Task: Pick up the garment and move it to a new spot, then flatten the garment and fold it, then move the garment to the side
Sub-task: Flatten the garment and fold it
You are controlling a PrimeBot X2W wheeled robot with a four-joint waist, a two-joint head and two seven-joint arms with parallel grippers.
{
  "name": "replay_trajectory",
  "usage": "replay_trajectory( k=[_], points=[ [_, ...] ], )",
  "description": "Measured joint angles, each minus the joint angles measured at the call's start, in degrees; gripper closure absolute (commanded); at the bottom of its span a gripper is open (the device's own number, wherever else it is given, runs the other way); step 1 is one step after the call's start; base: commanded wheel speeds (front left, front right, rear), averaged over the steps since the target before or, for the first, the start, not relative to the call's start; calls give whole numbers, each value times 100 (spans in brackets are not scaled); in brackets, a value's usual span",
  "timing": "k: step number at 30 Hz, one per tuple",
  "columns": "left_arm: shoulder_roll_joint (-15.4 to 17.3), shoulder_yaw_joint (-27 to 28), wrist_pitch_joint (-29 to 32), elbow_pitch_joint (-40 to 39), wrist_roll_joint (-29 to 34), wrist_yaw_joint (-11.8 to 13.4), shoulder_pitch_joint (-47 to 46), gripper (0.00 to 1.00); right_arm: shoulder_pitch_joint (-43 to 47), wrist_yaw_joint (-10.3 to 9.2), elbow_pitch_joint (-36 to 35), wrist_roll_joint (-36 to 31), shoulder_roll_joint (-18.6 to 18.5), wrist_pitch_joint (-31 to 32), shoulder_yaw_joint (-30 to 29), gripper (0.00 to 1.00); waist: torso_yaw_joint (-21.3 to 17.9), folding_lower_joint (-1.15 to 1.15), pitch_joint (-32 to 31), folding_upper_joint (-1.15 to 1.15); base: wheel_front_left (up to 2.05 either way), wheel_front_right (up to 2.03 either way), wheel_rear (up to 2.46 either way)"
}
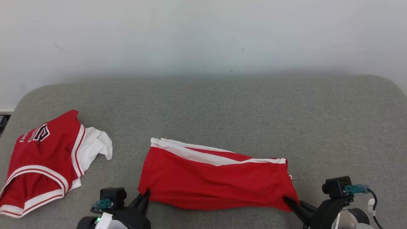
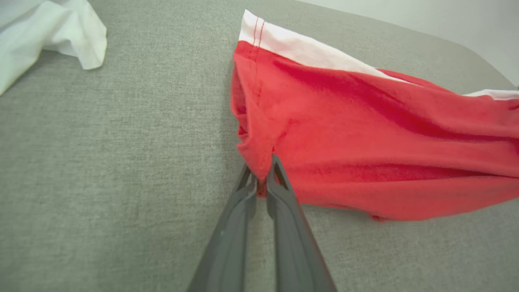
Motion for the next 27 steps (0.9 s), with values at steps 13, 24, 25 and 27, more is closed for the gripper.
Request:
replay_trajectory(
  k=[13, 24, 25, 27],
  points=[
    [46, 20, -40, -365, -13, 125, 358, 100, -7, 0, 15, 143, -74, 339, 58, 100, 315, 1, -168, 0, 0, 0, 0],
    [101, 33, -13, -577, -29, 255, 535, 0, -1, -1, 9, 302, -73, 492, 79, 0, 257, 1, -184, 0, 0, 0, 0],
    [121, 34, -14, -615, -30, 283, 552, 0, -1, 0, -11, 325, -73, 492, 68, 0, 250, 1, -187, 0, 0, 0, 0],
    [166, 78, -22, -693, -44, 337, 585, 0, 0, -1, -55, 345, -75, 535, 60, 0, 231, 1, -199, 0, 0, 0, 0]
  ],
)
